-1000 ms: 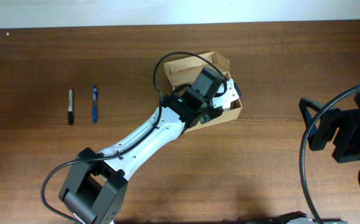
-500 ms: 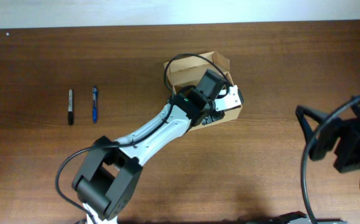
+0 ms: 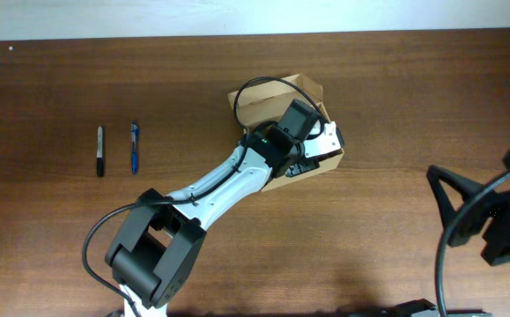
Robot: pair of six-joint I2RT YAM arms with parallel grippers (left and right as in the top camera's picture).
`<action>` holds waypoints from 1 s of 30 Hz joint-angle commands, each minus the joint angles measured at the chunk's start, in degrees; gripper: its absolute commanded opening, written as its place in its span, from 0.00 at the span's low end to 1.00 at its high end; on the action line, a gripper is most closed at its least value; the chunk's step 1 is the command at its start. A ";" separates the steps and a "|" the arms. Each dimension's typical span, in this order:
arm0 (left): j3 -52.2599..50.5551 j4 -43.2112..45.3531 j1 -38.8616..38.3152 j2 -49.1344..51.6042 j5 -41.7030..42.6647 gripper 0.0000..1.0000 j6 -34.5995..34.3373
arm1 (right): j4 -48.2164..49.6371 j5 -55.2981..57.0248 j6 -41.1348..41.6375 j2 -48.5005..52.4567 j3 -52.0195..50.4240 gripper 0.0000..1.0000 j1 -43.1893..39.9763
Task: Pack container
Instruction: 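Release the dark pen and move the left gripper back to the blue pen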
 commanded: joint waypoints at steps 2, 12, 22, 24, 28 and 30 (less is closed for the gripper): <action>1.62 -0.46 0.02 -2.16 0.92 0.71 0.42 | -0.37 -0.68 0.44 0.35 -3.63 0.99 -0.44; 10.40 -1.77 2.97 -12.57 -13.90 0.75 -6.82 | -0.37 1.03 0.42 0.35 -5.68 0.99 -0.44; 15.39 -22.10 15.52 -14.97 -12.09 0.65 -35.71 | -0.37 1.88 0.22 0.35 -5.68 0.99 -0.44; 15.39 -26.91 19.39 -14.01 -12.09 0.64 -42.56 | -0.37 1.88 0.22 0.35 -5.68 0.99 -0.44; 15.39 -34.86 27.19 -11.10 -11.87 0.64 -51.01 | -0.37 1.88 0.22 0.35 -5.68 0.99 -0.44; 15.39 -37.83 30.91 -9.27 -9.90 0.64 -52.28 | -0.37 1.86 -0.04 0.35 -5.68 0.99 -0.44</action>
